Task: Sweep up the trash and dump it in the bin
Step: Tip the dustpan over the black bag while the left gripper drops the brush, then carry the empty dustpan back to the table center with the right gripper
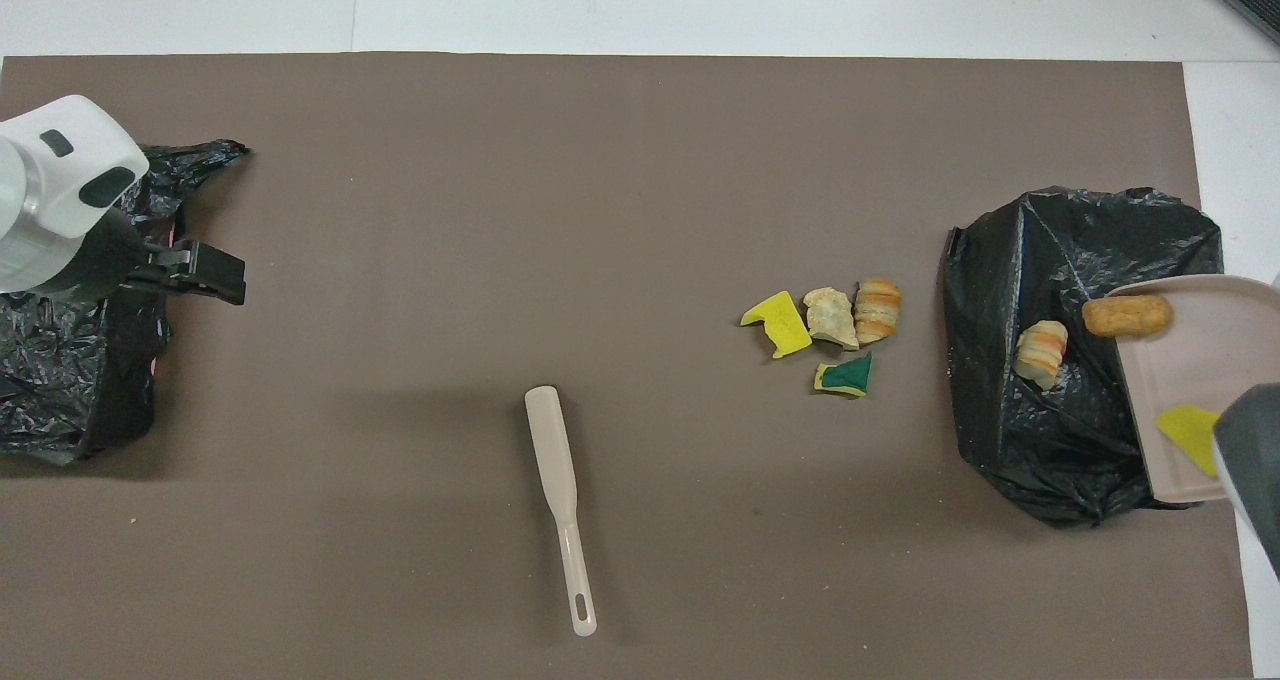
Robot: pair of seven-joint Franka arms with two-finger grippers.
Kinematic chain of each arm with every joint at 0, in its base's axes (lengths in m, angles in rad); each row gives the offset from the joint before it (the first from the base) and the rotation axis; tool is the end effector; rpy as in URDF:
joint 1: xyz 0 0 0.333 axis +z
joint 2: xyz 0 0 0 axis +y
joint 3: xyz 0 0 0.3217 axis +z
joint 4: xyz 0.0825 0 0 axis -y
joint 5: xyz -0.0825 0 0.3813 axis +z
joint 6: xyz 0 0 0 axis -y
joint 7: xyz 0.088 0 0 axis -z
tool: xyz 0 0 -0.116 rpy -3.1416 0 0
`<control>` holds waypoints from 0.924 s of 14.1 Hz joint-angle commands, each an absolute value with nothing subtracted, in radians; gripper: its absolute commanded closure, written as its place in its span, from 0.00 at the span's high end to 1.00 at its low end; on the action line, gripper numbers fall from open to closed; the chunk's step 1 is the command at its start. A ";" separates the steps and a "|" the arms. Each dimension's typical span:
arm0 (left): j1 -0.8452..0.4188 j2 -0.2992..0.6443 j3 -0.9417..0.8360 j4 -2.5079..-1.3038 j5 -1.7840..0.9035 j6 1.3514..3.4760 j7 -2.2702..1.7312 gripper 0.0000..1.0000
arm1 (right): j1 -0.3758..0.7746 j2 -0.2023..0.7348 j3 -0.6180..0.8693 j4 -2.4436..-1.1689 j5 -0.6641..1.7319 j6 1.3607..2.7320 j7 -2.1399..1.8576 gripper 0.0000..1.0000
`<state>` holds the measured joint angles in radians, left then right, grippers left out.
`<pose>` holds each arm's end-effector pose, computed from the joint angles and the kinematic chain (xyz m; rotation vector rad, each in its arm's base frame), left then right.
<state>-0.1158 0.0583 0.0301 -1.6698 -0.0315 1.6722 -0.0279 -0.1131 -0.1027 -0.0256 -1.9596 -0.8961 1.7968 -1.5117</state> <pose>0.5696 -0.0527 0.5504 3.1129 -0.0837 -0.0895 0.5137 -0.1458 0.5453 1.6968 1.7743 -0.8794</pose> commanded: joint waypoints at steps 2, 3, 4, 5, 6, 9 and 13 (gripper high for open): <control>-0.106 0.043 0.018 -1.661 -0.017 1.640 -0.021 1.00 | -0.055 -0.138 -0.025 -2.014 -1.009 1.741 -1.427 0.00; -0.106 0.038 0.017 -1.663 -0.017 1.644 -0.023 1.00 | -0.052 -0.137 -0.025 -2.008 -1.015 1.733 -1.427 0.00; -0.106 0.038 0.018 -1.663 -0.017 1.654 -0.025 1.00 | -0.048 -0.137 -0.023 -2.008 -1.017 1.721 -1.422 0.00; -0.104 0.038 0.018 -1.663 -0.017 1.652 -0.025 1.00 | -0.041 -0.137 -0.015 -2.008 -1.023 1.709 -1.417 0.00; -0.103 0.038 0.018 -1.663 -0.017 1.649 -0.026 1.00 | -0.016 -0.138 -0.009 -2.008 -1.061 1.688 -1.410 0.00; -0.101 0.038 0.018 -1.664 -0.018 1.646 -0.026 1.00 | 0.021 -0.132 -0.006 -2.009 -1.133 1.620 -1.341 0.00; -0.097 0.038 0.018 -1.664 -0.018 1.644 -0.028 1.00 | 0.077 -0.103 -0.005 -1.993 -1.163 1.511 -1.220 0.00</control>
